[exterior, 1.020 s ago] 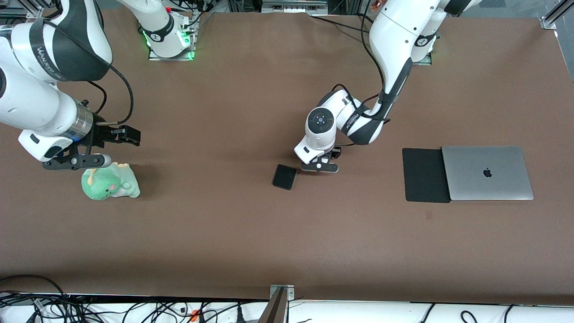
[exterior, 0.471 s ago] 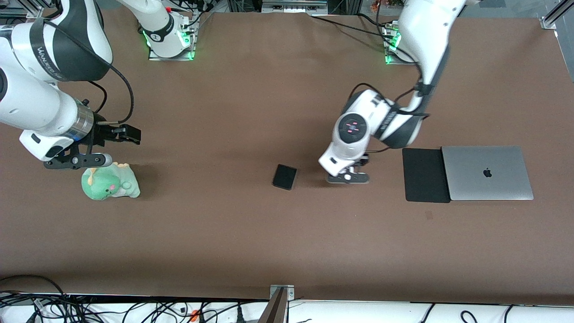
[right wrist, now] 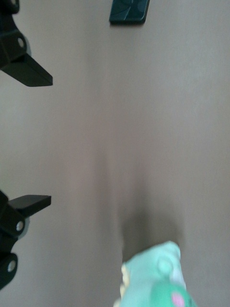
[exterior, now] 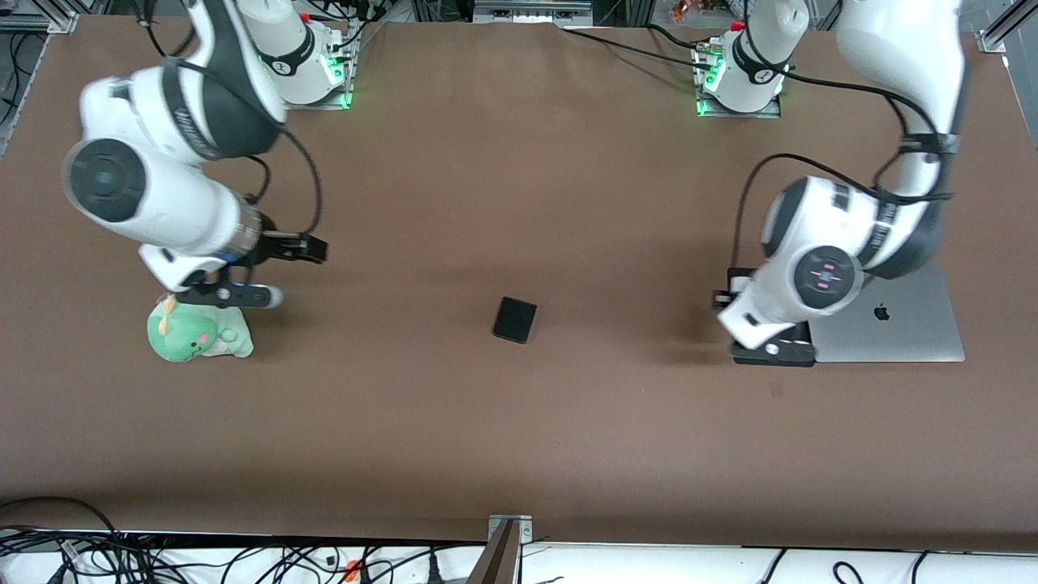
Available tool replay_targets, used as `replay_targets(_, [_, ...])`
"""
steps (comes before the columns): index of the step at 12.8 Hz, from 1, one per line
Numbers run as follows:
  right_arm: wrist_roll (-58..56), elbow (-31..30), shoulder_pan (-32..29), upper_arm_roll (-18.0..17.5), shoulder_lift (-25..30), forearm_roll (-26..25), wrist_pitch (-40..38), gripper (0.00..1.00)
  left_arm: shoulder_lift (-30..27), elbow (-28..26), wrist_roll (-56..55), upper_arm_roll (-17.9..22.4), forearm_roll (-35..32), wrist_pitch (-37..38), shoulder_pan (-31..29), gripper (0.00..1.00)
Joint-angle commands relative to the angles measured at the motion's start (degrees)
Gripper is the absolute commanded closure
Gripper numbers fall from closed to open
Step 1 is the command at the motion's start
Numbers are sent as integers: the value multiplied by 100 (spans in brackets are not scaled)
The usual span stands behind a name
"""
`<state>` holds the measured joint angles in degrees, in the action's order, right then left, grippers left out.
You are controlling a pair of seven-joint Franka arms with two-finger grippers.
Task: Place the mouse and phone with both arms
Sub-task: 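Carry the mouse toward the mouse pad while the right gripper reaches the phone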
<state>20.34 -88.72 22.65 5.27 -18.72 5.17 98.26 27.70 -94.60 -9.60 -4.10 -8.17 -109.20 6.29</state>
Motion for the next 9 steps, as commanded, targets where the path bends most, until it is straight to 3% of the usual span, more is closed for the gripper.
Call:
replay_targets(1, [618, 21, 370, 35, -490, 456, 657, 0, 182, -138, 791, -100, -202, -312, -557, 60])
replay_targets(4, [1628, 74, 1020, 44, -1027, 617, 1702, 0, 446, -417, 942, -100, -202, -880, -874, 60])
replay_targets(7, [2385, 196, 1538, 44, -1624, 538, 2775, 0, 456, -1234, 987, -100, -202, -2146, -989, 60])
replay_targets(9, [2921, 407, 1881, 79, -2090, 459, 3180, 0, 508, -1280, 978, -109, -194, -2228, -1016, 59])
